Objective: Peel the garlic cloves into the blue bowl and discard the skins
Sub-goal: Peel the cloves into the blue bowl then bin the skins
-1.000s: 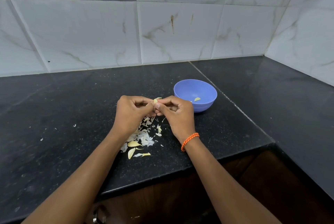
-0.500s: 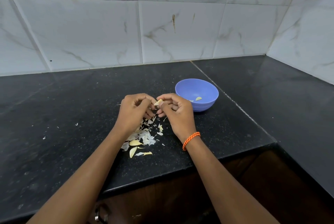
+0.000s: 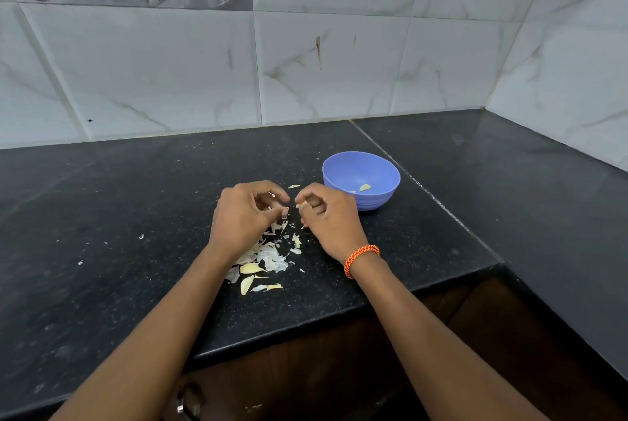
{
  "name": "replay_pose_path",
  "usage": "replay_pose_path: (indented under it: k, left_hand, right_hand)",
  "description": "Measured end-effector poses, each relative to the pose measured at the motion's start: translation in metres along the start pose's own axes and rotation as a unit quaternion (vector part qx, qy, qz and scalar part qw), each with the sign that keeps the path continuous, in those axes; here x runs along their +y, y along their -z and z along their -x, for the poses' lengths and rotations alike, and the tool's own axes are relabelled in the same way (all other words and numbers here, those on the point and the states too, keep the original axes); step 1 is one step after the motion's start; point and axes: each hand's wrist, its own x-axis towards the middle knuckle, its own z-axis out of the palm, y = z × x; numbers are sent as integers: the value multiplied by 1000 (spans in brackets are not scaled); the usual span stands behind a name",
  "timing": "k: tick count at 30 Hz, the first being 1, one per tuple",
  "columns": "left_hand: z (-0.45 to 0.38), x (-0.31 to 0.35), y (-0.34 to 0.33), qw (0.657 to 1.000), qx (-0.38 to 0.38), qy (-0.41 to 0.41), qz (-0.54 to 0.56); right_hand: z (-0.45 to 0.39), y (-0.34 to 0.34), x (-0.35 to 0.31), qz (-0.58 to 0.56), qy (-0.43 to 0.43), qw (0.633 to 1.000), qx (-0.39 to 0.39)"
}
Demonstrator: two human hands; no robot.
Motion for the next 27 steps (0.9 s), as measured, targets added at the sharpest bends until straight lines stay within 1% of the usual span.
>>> replay_pose_path:
  k: [4,8,11,14,19,24,27]
  left_hand:
    - [1,-2,0,1000,-18,-14,-10]
    - [3,4,-1,999,-29,-20,15]
    - [4,9,-1,998,-33,-22,46]
    - [4,11,0,996,-28,-6,88]
    - [5,12,-1,990,-38,2,136]
    - [2,10,-4,988,-44,16,149]
    - [2,9,-4,984,-47,7,169]
  right_hand:
    - [3,4,0,-20,-11,1000,-14]
    - [4,6,-1,-98,-28,995,15]
    - [3,5,-2,-141,-18,989,27]
    - [2,5,-2,-143,-7,988,49]
    - [1,1,-1,-130,7,989,64]
    - [1,0,1,-153,8,987,50]
    - [0,-1,2,-171,12,984,43]
